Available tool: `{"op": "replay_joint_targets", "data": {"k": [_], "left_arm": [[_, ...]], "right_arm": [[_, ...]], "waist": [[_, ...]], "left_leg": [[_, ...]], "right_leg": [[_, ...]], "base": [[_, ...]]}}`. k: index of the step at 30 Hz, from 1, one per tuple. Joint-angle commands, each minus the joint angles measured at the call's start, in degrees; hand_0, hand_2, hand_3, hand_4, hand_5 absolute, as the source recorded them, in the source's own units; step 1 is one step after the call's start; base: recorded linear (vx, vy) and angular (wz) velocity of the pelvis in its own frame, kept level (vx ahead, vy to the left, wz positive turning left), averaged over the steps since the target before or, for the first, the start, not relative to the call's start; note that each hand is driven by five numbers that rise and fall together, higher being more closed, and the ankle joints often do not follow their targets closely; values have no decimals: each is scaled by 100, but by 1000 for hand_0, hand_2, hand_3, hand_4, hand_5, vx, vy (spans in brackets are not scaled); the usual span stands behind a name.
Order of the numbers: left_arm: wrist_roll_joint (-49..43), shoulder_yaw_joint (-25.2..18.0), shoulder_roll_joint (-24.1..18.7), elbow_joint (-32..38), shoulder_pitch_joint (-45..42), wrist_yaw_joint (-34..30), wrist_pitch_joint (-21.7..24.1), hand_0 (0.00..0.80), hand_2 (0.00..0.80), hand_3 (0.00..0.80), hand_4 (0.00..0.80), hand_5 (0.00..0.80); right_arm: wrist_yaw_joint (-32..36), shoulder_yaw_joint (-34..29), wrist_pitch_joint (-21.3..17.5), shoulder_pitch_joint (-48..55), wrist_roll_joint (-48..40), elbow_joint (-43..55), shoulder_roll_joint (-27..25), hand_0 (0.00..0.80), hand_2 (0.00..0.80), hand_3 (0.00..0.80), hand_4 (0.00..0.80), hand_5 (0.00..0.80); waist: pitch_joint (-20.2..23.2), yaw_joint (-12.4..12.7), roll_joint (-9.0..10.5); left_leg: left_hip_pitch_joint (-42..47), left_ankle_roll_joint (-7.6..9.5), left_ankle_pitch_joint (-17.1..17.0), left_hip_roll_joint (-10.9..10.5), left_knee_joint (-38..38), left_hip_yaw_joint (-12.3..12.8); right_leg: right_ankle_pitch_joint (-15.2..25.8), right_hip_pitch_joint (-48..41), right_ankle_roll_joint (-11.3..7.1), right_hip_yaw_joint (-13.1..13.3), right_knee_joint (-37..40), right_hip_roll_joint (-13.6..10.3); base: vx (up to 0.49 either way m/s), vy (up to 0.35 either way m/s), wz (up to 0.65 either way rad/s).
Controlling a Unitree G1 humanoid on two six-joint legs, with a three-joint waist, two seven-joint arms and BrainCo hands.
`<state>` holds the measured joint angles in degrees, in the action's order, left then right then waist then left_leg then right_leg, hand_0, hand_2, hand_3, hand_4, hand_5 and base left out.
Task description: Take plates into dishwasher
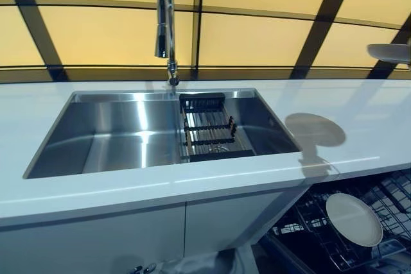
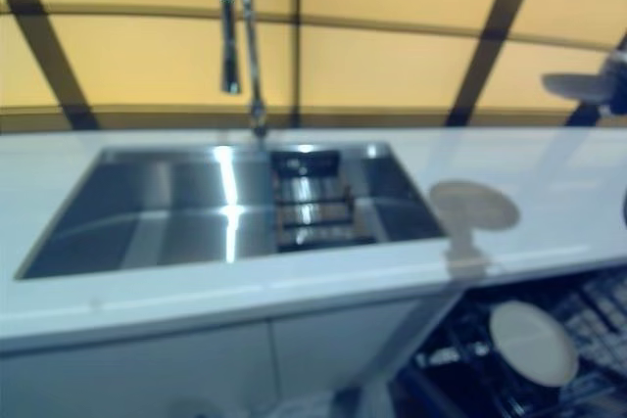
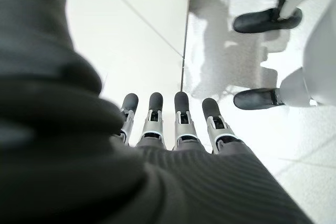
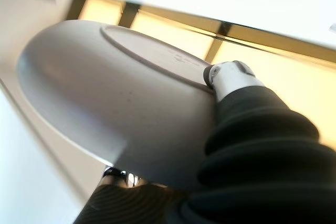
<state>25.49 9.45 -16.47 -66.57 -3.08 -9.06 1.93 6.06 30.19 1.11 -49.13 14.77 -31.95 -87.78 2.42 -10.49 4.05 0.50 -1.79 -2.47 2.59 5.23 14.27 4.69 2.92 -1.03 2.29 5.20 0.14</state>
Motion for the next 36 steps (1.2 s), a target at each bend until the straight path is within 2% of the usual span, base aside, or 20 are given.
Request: {"op": "replay_joint_targets", "data": {"k": [1, 2, 4, 5, 7, 9, 13, 16, 21, 24, 29, 36], "left_arm": [[-192, -243, -187, -198, 104, -105, 204, 0, 0, 0, 0, 0], [-198, -254, -196, -225, 105, -107, 227, 0, 0, 0, 0, 0], [-187, -246, -214, -245, 111, -110, 244, 0, 0, 0, 0, 0], [-187, -261, -230, -270, 115, -111, 262, 0, 0, 0, 0, 0], [-166, -251, -256, -285, 128, -108, 273, 0, 0, 0, 0, 0], [-133, -238, -274, -298, 147, -101, 279, 0, 0, 0, 0, 0], [-120, -233, -306, -274, 198, -81, 226, 0, 0, 0, 0, 0], [-158, -211, -327, -255, 223, -83, 193, 0, 0, 0, 0, 0], [-267, -228, -353, -280, 271, -131, 172, 0, 0, 0, 0, 0], [-346, -246, -367, -278, 280, -176, 182, 0, 0, 0, 0, 0], [-426, -264, -353, -293, 299, -177, 189, 0, 0, 0, 0, 0], [-569, -319, -367, -264, 311, -186, 139, 0, 0, 0, 0, 0]], "right_arm": [[-103, -1723, 297, 895, -1266, -507, -39, 800, 800, 800, 800, 800], [-106, -2276, 303, 1440, -1574, -552, 22, 800, 800, 800, 800, 800], [-89, -2802, 291, 1936, -1753, -574, 81, 800, 800, 800, 800, 800], [-59, -3454, 292, 2556, -2013, -630, 212, 800, 800, 800, 800, 800], [-32, -4173, 254, 3269, -2255, -702, 367, 800, 800, 800, 800, 800], [22, -4646, 282, 3753, -2363, -678, 514, 800, 800, 800, 800, 800], [291, -5172, 556, 4398, -2513, -687, 830, 800, 800, 800, 800, 800], [479, -5313, 806, 4715, -2596, -719, 1168, 800, 800, 800, 800, 800], [874, -5181, 1130, 4837, -2854, -469, 1741, 800, 800, 800, 800, 800], [1034, -5026, 1139, 4819, -2843, -246, 2008, 800, 800, 800, 800, 800], [897, -4811, 1341, 4696, -2730, 214, 2338, 800, 800, 800, 800, 800], [936, -4581, 1678, 4608, -2390, 712, 2875, 800, 800, 800, 800, 800]], "waist": [[-96, -53, 132], [-116, -90, 135], [-109, -102, 148], [-126, -157, 144], [-137, -191, 147], [-157, -222, 148], [-209, -290, 108], [-270, -306, 103], [-315, -334, 96], [-325, -346, 84], [-330, -382, 54], [-366, -498, -31]], "left_leg": [[221, 132, 556, 36, -23, 120], [251, 136, 568, 51, -23, 152], [248, 141, 570, 57, -23, 192], [273, 142, 583, 72, -23, 236], [288, 143, 592, 84, -23, 287], [302, 150, 602, 87, -23, 317], [346, 152, 699, 98, -23, 309], [349, 165, 699, 98, -23, 331], [373, 187, 708, 101, -23, 376], [395, 198, 715, 112, -23, 415], [419, 220, 734, 111, -23, 459], [475, 255, 770, 111, -23, 693]], "right_leg": [[-222, -252, -517, -138, -20, 46], [-215, -264, -517, -146, -20, 46], [-203, -244, -516, -142, -20, 41], [-196, -250, -517, -156, -20, 42], [-181, -242, -520, -165, -20, 38], [-168, -236, -522, -167, -20, 38], [-188, -263, -564, -185, -20, 41], [-163, -250, -556, -201, -20, 40], [-141, -247, -552, -233, -20, 36], [-132, -247, -546, -265, -20, 31], [-134, -242, -548, -284, -20, 32], [-103, -178, -589, -356, -20, -16]], "base": [[-6, -43, -22], [-6, -48, -25], [-3, -35, -11], [1, -44, -7], [3, -37, -5], [7, -29, -10], [29, -11, -17], [-24, -31, -2], [-22, -38, -7], [-22, -45, -4], [-22, -36, -1], [-48, -50, -9]]}}
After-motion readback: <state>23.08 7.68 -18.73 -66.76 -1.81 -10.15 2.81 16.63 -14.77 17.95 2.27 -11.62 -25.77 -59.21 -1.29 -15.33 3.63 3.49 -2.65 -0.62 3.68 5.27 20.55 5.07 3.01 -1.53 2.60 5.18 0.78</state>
